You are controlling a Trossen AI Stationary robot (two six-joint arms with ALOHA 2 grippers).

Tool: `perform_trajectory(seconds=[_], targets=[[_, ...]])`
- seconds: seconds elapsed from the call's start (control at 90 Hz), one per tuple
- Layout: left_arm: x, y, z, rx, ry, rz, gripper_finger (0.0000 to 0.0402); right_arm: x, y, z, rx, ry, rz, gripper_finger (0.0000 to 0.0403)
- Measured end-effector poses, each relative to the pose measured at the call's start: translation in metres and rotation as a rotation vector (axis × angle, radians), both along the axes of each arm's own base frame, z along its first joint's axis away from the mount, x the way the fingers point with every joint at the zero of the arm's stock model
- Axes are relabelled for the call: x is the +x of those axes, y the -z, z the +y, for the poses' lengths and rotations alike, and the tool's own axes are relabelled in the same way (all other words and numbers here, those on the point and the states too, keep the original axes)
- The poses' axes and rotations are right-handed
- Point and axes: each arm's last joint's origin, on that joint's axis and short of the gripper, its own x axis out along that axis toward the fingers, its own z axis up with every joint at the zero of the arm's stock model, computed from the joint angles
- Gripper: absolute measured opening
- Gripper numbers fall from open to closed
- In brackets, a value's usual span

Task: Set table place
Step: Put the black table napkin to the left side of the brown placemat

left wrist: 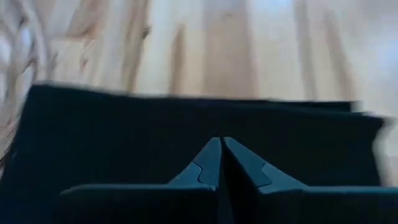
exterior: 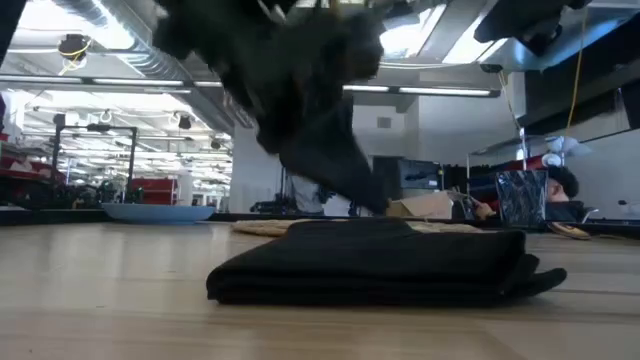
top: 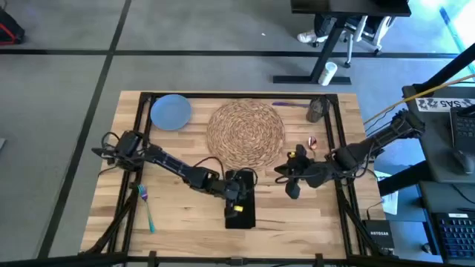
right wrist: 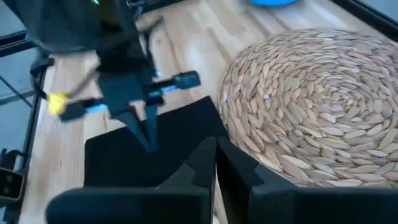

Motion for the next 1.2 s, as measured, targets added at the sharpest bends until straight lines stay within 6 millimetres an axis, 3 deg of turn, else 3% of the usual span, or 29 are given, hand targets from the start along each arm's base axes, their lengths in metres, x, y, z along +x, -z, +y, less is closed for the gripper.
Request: perform_trajectory(seconds=[0.244, 0.889, 1.2], targets=[[-0.003, 0.014, -0.006, -0.002, -0.048, 0.05, 0.0, 0.0, 0.0, -0.001, 0.0, 0.004, 0.0, 0.0], [-0.048, 0.023, -0.045, 0.155, -0.135, 0.274, 0.0, 0.0, 0.0, 0.0, 0.011, 0.01, -0.006, 0.0], [-0.065, -0.001, -0.041, 0.178, -0.157, 0.327, 0.0, 0.001, 0.0, 0.0, 0.021, 0.0, -0.003, 0.0]])
